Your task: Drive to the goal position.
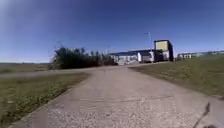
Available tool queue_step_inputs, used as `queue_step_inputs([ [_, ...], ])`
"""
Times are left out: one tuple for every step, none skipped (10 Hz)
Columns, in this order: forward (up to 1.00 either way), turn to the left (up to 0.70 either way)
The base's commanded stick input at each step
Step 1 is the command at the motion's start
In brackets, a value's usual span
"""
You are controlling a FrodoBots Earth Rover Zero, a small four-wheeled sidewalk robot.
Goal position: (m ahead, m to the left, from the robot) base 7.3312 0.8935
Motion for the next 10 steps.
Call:
queue_step_inputs([
  [1.00, 0.00],
  [1.00, 0.00],
  [1.00, 0.00],
  [1.00, 0.00],
  [1.00, 0.00],
  [1.00, 0.00],
  [1.00, 0.00],
  [1.00, 0.00],
  [1.00, 0.00],
  [1.00, 0.00],
])
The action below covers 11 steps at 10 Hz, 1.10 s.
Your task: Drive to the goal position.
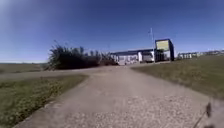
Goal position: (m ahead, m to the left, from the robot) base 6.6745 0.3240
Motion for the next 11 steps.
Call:
queue_step_inputs([
  [1.00, 0.00],
  [1.00, 0.00],
  [1.00, 0.00],
  [1.00, 0.00],
  [1.00, 0.00],
  [1.00, 0.00],
  [1.00, 0.00],
  [1.00, 0.00],
  [1.00, 0.00],
  [1.00, 0.00],
  [1.00, 0.00],
])
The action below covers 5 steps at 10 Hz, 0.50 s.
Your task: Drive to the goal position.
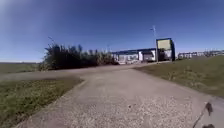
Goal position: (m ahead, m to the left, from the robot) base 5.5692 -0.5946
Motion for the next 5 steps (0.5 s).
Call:
queue_step_inputs([
  [1.00, 0.00],
  [1.00, 0.00],
  [1.00, 0.00],
  [1.00, 0.00],
  [1.00, 0.00],
])
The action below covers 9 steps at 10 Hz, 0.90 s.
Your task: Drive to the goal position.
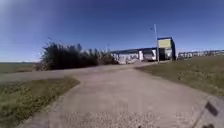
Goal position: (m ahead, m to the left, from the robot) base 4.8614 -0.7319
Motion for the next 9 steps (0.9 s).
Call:
queue_step_inputs([
  [1.00, 0.00],
  [1.00, 0.00],
  [1.00, 0.00],
  [1.00, 0.00],
  [1.00, 0.00],
  [1.00, 0.00],
  [1.00, 0.00],
  [1.00, 0.00],
  [1.00, -0.34],
])
